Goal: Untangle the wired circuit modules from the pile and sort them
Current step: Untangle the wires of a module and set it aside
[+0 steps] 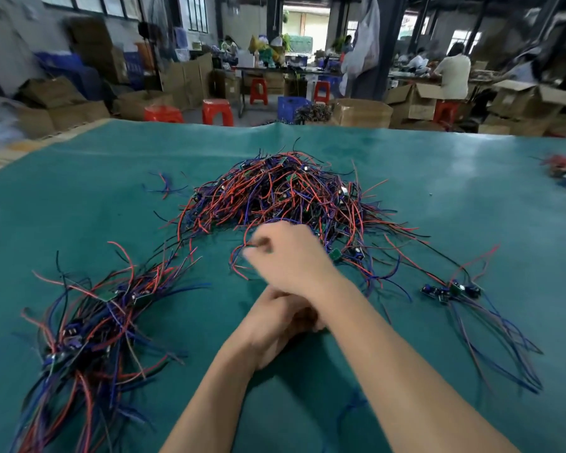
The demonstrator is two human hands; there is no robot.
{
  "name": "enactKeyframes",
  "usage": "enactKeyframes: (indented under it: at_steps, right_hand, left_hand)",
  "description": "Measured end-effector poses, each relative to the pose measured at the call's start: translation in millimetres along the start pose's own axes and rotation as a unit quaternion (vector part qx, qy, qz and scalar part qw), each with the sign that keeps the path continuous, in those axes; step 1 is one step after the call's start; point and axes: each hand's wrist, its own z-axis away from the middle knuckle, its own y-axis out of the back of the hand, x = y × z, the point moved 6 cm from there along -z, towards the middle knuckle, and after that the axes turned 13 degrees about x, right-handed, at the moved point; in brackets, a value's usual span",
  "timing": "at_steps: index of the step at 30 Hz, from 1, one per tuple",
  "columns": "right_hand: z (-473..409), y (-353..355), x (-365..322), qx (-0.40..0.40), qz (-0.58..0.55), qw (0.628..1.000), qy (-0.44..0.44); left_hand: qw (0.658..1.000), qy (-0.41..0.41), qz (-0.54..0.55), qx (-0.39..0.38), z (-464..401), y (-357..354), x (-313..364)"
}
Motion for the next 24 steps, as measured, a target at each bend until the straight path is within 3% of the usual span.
enactKeyframes:
  at_steps: [3,7,12,20,24]
  right_hand:
    - [4.4,23.3,75.2,0.079,0.088,0.99,-0.076]
    - [28.4,29.4,138.9,0.096,0.131,0.977,-0.135]
    - [45.1,30.4,153.2,0.177,0.071,0.974,-0.124]
    - [44.0,28.7,158.0,0.174,0.068,0.974,-0.132]
    - [45.8,29.7,156.9,0.205,-0.092,0.963,-0.15]
  left_hand:
    - [0.999,-0.012,-0.023,-0.041,9.4,-7.4,11.2]
    - [0.999,-0.007,-0.034,-0.037,13.3,-6.0,15.9]
    - [0.999,0.003,-0.02,-0.034,11.9,-5.8,13.6]
    - [0.999,0.002,-0.016,-0.037,9.4,-4.0,11.1]
    - [0.999,0.006,-0.018,-0.034,8.7,-2.6,9.6]
